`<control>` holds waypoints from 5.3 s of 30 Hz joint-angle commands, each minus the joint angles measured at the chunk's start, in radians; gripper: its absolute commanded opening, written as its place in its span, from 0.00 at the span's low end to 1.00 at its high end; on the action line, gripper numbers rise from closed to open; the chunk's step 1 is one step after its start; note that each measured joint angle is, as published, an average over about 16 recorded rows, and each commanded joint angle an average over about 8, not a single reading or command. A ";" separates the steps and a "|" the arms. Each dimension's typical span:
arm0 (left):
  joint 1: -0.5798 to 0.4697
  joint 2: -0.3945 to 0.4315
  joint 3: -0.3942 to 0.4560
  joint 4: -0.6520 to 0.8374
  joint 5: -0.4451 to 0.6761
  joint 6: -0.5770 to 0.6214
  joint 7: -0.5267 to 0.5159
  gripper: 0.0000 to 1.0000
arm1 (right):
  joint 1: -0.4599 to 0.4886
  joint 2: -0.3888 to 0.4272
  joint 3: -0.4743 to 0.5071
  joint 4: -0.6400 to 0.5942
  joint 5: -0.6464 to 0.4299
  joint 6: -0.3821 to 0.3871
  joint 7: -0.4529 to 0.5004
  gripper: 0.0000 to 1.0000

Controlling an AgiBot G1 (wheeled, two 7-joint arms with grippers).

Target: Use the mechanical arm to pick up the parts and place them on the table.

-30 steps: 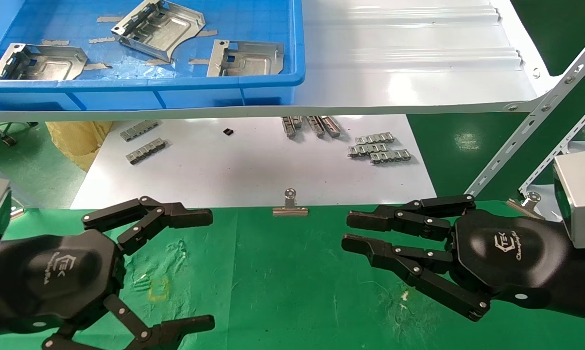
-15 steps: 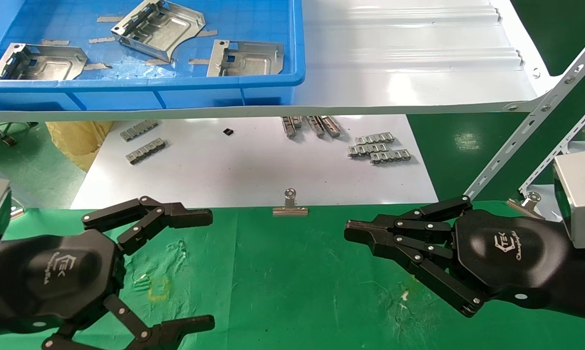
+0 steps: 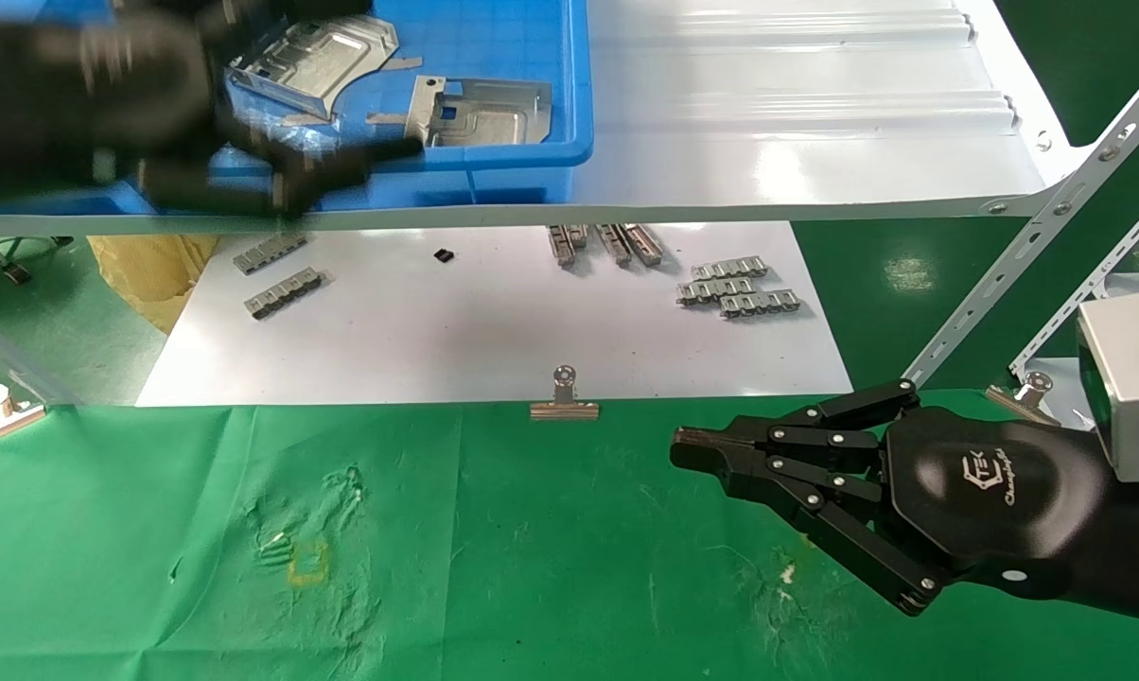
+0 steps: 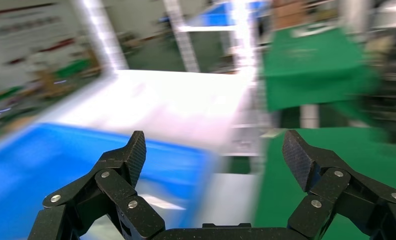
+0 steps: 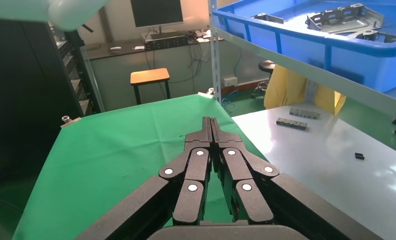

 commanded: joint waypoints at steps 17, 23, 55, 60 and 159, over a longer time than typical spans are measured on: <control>-0.379 0.289 0.169 0.713 0.385 -0.458 0.107 0.00 | 0.000 0.000 0.000 0.000 0.000 0.000 0.000 1.00; -0.396 0.297 0.178 0.765 0.399 -0.474 0.121 0.00 | 0.000 0.000 0.000 0.000 0.000 0.000 0.000 1.00; -0.387 0.262 0.130 0.803 0.330 -0.466 0.143 0.00 | 0.000 0.000 0.000 0.000 0.000 0.000 0.000 1.00; -0.395 0.246 0.103 0.780 0.291 -0.389 0.166 0.00 | 0.000 0.000 0.000 0.000 0.000 0.000 0.000 1.00; 0.086 -0.044 0.424 0.571 -0.008 0.233 0.756 1.00 | 0.000 0.000 0.000 0.000 0.000 0.000 0.000 1.00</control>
